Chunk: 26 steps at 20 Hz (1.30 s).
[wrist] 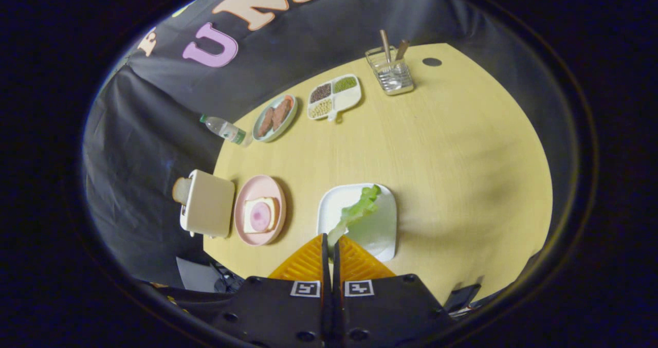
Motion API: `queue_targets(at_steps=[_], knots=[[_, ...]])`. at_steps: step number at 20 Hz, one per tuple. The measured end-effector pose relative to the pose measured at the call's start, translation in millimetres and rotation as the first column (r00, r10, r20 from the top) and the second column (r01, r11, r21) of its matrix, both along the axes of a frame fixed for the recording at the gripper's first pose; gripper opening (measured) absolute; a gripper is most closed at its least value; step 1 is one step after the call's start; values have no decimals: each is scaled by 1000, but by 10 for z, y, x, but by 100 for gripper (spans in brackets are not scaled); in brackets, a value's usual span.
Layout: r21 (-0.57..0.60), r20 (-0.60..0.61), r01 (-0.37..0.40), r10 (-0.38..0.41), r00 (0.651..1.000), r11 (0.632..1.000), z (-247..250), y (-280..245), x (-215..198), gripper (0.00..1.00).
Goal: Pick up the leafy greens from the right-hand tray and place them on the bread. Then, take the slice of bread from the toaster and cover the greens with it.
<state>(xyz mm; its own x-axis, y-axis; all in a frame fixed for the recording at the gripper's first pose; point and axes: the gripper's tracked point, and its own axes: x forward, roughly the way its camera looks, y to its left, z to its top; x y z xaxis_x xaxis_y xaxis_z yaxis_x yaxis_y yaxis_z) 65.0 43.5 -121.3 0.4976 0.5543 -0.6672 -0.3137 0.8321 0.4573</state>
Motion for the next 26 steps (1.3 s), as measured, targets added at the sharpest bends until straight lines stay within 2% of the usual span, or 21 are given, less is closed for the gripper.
queue_targets(at_steps=[6, 16, 21, 26], knots=[[104, 15, 8, -10, 1000, 995, 397, 408, -170, 3], [188, 57, -140, 131, 990, 972, 716, 1762, -440, 3], [166, 27, -213, 212, 977, 963, 452, 2405, -583, 3], [76, -24, -249, 251, 968, 966, -29, 2612, -592, 3]])
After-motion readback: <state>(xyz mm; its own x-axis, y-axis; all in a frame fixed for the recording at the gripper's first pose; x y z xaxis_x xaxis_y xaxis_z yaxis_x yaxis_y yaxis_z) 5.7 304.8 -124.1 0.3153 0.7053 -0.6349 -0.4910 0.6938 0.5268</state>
